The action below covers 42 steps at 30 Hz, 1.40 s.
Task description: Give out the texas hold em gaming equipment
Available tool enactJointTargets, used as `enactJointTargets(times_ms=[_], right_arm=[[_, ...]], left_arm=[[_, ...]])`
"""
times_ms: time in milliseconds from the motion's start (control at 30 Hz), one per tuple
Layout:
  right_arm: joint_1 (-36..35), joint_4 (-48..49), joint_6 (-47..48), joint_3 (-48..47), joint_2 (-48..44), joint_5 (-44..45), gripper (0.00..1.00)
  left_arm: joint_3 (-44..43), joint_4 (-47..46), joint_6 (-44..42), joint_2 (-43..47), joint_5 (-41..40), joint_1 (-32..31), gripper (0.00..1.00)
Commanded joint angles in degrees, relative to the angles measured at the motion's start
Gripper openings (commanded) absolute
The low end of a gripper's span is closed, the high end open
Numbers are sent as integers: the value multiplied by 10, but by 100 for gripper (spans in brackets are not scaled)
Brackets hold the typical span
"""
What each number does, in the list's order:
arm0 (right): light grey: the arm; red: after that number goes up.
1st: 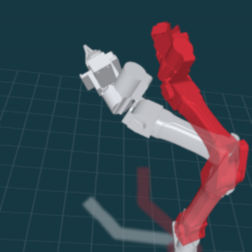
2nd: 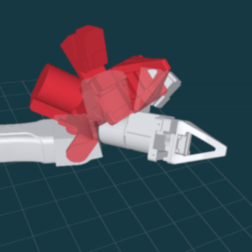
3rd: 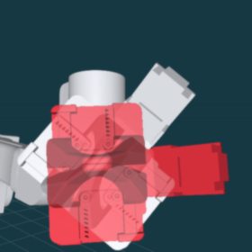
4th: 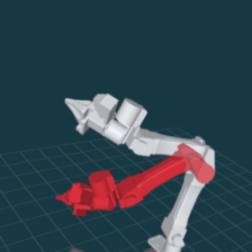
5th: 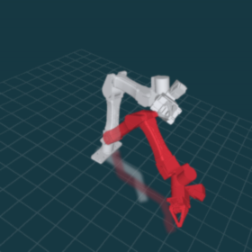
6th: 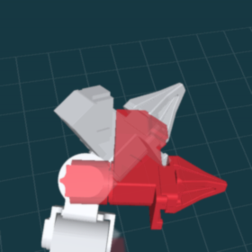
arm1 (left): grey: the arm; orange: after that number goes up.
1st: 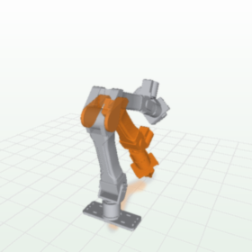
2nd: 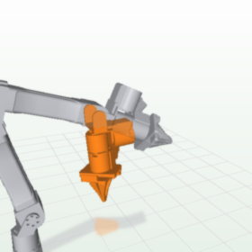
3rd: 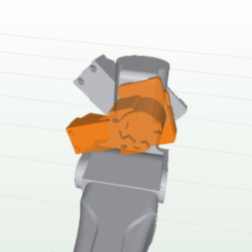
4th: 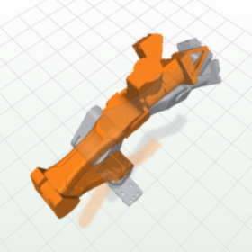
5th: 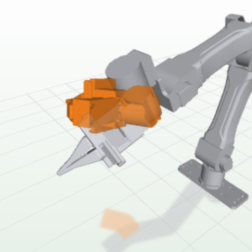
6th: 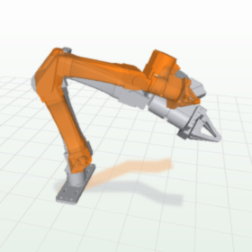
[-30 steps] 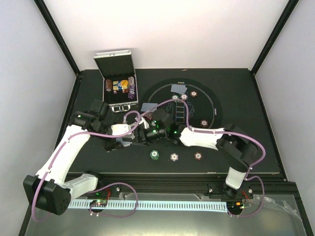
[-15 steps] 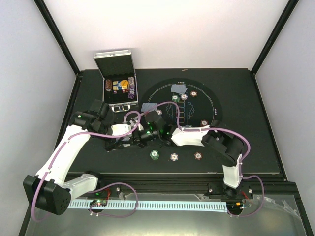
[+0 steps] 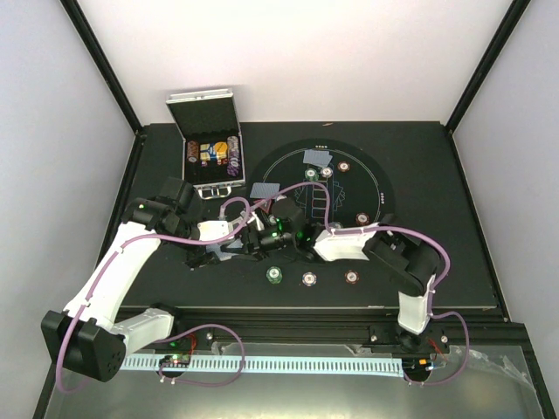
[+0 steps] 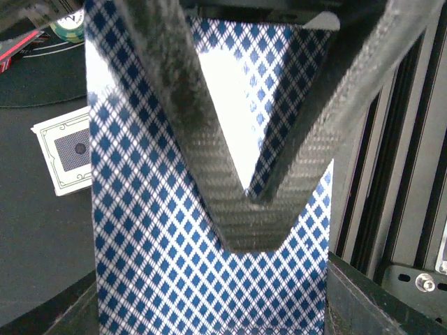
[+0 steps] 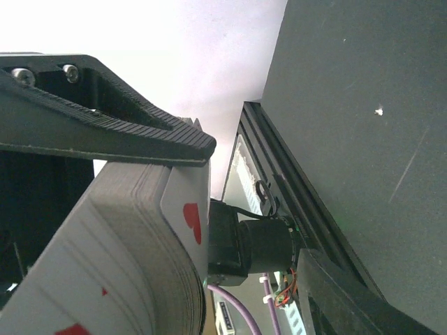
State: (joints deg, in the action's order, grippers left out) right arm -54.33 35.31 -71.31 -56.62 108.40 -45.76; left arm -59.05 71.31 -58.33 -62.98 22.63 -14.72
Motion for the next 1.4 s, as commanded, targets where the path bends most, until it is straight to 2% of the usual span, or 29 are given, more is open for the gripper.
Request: enactJointTargets(times_ms=[0,467,933,1367], right_arm=[[15,-34,12,26,-18,13,55],[23,-98,50,17,-89,18,42],[42,-178,104,20,-128,28,22],[112,-367,233,16,-209,37,2]], left_arm=[[-22,14,-4,9,16,-1,1],[-12,8,-3,11,9,-1,2],[-11,8,-3,14,8,-1,2],[-11,9,-3,15,5,-1,2]])
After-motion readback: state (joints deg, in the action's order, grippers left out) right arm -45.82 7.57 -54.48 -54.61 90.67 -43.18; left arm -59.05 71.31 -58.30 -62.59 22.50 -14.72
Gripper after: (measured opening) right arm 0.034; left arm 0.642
